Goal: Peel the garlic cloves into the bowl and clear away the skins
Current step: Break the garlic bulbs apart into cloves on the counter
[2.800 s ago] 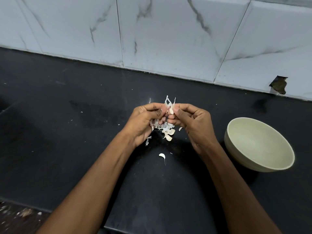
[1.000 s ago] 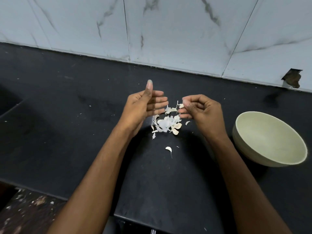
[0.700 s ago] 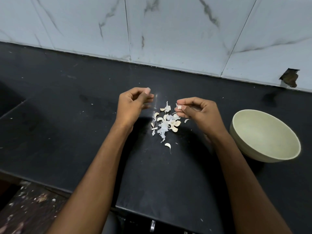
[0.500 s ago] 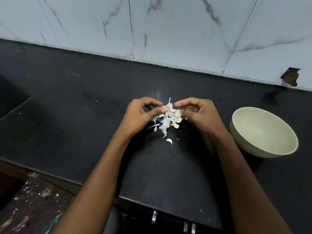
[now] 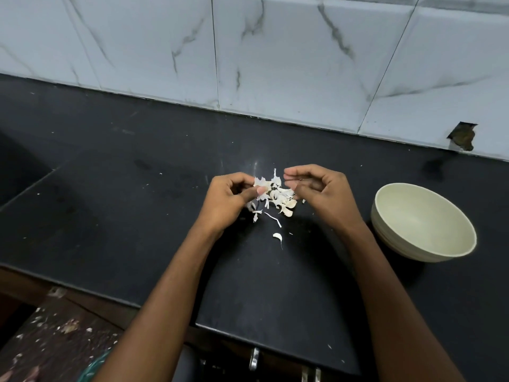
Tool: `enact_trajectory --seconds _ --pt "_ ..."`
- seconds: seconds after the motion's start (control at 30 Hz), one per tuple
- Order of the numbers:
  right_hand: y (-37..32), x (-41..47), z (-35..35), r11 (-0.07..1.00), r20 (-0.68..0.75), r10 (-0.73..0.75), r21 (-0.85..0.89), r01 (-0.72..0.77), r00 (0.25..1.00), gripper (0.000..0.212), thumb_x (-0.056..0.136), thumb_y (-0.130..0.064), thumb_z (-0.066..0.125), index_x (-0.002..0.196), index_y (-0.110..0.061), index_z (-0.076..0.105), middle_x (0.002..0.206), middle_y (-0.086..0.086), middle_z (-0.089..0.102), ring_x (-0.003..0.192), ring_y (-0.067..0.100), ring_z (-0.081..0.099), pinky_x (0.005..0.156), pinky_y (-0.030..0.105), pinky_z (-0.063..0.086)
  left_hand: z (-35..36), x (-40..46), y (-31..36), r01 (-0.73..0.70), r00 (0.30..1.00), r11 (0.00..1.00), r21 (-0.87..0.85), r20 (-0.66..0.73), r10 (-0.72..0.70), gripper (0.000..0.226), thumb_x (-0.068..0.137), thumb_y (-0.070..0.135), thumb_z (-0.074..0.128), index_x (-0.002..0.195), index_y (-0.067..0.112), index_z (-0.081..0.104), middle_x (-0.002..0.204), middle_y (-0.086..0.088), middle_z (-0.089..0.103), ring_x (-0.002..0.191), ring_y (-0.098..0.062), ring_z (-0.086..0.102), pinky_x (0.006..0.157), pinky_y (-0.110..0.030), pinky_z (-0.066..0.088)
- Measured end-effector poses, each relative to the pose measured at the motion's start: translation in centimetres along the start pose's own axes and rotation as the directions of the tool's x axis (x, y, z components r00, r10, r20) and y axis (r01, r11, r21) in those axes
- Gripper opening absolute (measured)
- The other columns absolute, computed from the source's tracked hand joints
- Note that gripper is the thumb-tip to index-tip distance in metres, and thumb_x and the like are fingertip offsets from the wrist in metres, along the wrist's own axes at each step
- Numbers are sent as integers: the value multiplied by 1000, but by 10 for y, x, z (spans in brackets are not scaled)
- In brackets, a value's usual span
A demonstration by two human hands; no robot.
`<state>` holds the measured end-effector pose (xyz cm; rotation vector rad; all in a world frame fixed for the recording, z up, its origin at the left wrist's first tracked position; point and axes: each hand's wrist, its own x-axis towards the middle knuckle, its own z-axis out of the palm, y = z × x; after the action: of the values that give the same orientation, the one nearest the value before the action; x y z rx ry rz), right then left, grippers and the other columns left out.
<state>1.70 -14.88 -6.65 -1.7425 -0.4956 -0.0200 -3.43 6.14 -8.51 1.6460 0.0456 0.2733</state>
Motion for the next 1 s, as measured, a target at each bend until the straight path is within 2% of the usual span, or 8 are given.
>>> enact_trajectory --seconds 0.2,0.37,0.47,0.53,0.6,0.8,0.9,1.0 --pt "-9 -5 13 993 187 5 111 -26 982 33 90 -8 79 122 -12 73 111 6 78 96 26 77 84 41 64 2 2 -2 43 999 975 -218 5 -43 16 90 -1 73 105 1 76 85 -12 78 70 -16 69 63 -25 54" --pt "1 -2 15 993 48 -89 -75 92 995 22 86 -8 84 107 -13 81 95 2 79 83 20 77 72 33 63 11 0 4 35 998 972 -233 59 -22 23 91 -5 70 113 1 75 94 -13 80 75 -12 73 65 -19 53" --pt "4 5 0 951 -52 -177 -268 157 983 19 86 -7 84 104 -12 82 95 -2 79 81 11 76 74 28 62 11 4 -2 -43 999 999 9 -26 43 25 96 6 71 120 12 75 102 -2 80 89 -11 74 78 -28 58" --pt "10 17 -14 927 -174 -173 -360 101 969 19 87 -3 81 103 -13 81 92 -3 78 79 8 75 73 27 62 9 13 -10 -131 973 926 353 -134 189 26 98 16 71 124 16 74 110 5 77 98 -10 70 90 -35 58" --pt "15 35 -20 900 -276 -139 -435 5 951 22 86 -3 79 103 -17 80 82 -7 75 75 9 74 73 25 61 10 24 -13 -178 946 858 482 -155 283 31 100 26 68 128 14 72 118 2 73 109 -11 65 99 -35 52" --pt "37 60 -10 805 -288 -14 -571 -160 958 43 86 1 63 116 -28 76 91 -8 73 87 15 72 90 32 57 43 38 -15 -310 950 734 604 232 210 81 89 83 43 155 37 43 165 7 36 155 -9 23 126 -42 21" --pt "40 57 -14 769 -334 1 -602 -214 942 38 89 0 61 112 -26 76 96 -9 76 94 16 72 92 35 57 58 34 -18 -360 922 625 692 364 128 89 84 90 31 158 40 36 171 10 21 159 -9 9 129 -44 7" --pt "39 52 -21 801 -363 -19 -563 -203 932 33 87 4 60 104 -18 77 94 -4 77 92 14 73 94 34 57 57 31 -25 -376 913 487 788 404 51 71 96 77 37 156 39 40 171 6 23 160 -14 8 130 -44 3"
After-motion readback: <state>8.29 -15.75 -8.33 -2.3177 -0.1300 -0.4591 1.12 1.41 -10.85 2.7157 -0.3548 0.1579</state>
